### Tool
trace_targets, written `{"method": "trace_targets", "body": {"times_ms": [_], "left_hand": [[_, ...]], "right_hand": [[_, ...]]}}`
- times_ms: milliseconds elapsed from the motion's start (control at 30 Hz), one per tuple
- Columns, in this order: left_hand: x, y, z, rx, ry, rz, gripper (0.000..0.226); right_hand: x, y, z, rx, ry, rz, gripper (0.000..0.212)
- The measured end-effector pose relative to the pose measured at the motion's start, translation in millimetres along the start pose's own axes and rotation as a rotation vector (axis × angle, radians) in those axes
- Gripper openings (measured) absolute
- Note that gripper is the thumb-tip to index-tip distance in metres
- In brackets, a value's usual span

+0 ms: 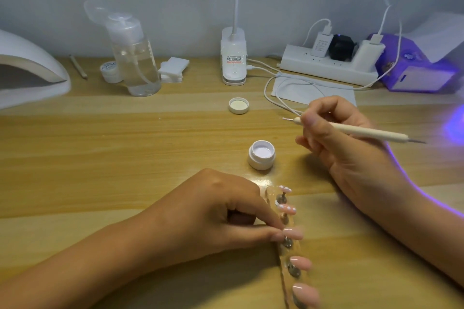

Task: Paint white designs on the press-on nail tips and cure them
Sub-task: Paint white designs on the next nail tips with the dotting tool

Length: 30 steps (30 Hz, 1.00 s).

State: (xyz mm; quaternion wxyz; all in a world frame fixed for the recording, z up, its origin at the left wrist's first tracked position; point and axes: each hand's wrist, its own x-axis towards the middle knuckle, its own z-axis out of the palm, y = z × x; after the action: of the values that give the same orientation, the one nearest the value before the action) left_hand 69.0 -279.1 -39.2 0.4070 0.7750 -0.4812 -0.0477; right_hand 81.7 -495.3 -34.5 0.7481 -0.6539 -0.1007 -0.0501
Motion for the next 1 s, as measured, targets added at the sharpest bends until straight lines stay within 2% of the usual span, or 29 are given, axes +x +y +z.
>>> {"method": "trace_targets", "body": {"times_ms": [233,433,633,800,933,1000], "left_hand": [[-2,3,9,0.17,-0.008,0.086,0.019],[-6,9,10,0.296,0.006,0.078,0.016],[-7,11,10,0.375,0.051,0.17,0.017],[-3,11,5,0.13,0.246,0.158,0.012],[1,6,-5,-0.398,0.442,-0.17,0.013],[5,-1,-8,-0.578,0.514,-0.35,0.018]], "right_hand": [[-5,0,6,-0.164,0.005,-0.15,0.016],[-4,3,10,-0.313,-0.061,-0.063,0.018],[-4,5,9,-0.38,-0.086,-0.101,0.017],[-4,6,11,-0.449,-0.12,-0.163,0.015],[-5,6,11,-0.49,-0.124,-0.165,0.016],[-5,7,11,-0.496,-0.132,-0.162,0.014]]}}
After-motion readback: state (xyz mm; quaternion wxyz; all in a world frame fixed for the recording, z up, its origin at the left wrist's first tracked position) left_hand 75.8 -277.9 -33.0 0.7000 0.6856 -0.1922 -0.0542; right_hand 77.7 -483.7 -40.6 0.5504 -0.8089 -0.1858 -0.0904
